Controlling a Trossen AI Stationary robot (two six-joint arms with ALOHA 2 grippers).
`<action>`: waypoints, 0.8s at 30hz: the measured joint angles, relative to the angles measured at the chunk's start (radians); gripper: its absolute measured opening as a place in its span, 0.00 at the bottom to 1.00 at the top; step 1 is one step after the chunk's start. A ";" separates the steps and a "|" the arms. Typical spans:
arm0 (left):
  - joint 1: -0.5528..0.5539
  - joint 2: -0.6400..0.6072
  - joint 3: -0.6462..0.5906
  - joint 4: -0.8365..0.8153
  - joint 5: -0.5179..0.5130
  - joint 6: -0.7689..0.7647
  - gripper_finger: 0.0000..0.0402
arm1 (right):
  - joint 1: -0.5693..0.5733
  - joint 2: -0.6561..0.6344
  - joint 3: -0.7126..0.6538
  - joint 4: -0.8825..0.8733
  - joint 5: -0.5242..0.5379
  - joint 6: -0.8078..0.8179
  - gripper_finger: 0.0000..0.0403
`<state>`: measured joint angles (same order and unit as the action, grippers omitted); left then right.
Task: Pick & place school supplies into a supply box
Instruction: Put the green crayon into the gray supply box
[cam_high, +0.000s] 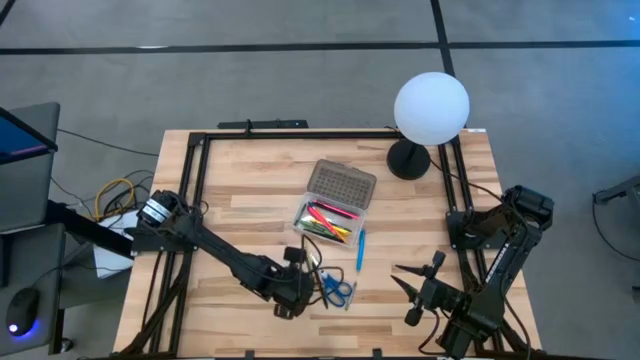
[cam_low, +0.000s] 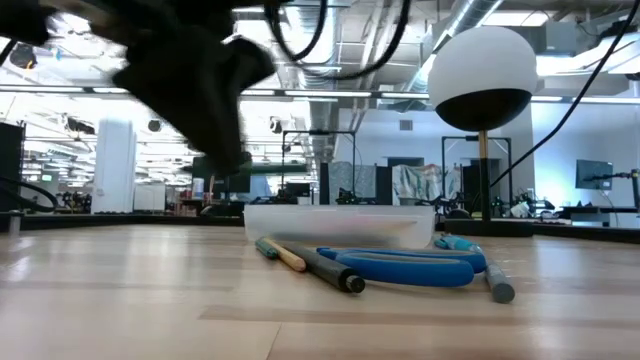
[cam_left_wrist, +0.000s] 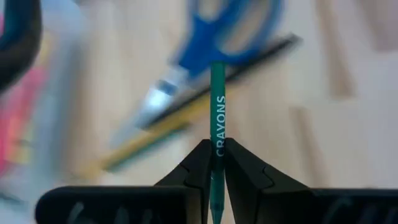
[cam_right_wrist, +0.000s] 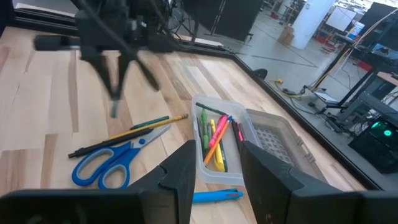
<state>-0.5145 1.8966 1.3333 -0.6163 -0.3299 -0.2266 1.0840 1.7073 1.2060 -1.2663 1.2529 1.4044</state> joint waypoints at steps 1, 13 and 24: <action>0.002 0.000 0.009 0.000 -0.048 0.035 0.08 | 0.000 0.000 0.000 0.000 0.000 0.000 0.29; 0.089 -0.002 0.028 0.106 -0.514 0.408 0.08 | 0.000 0.000 0.000 0.007 0.000 -0.002 0.29; 0.316 0.001 0.020 0.138 -0.336 0.458 0.08 | 0.000 0.000 0.000 0.053 -0.004 -0.077 0.29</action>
<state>-0.1983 1.8981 1.3533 -0.4779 -0.6657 0.2318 1.0840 1.7073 1.2060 -1.2134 1.2491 1.3270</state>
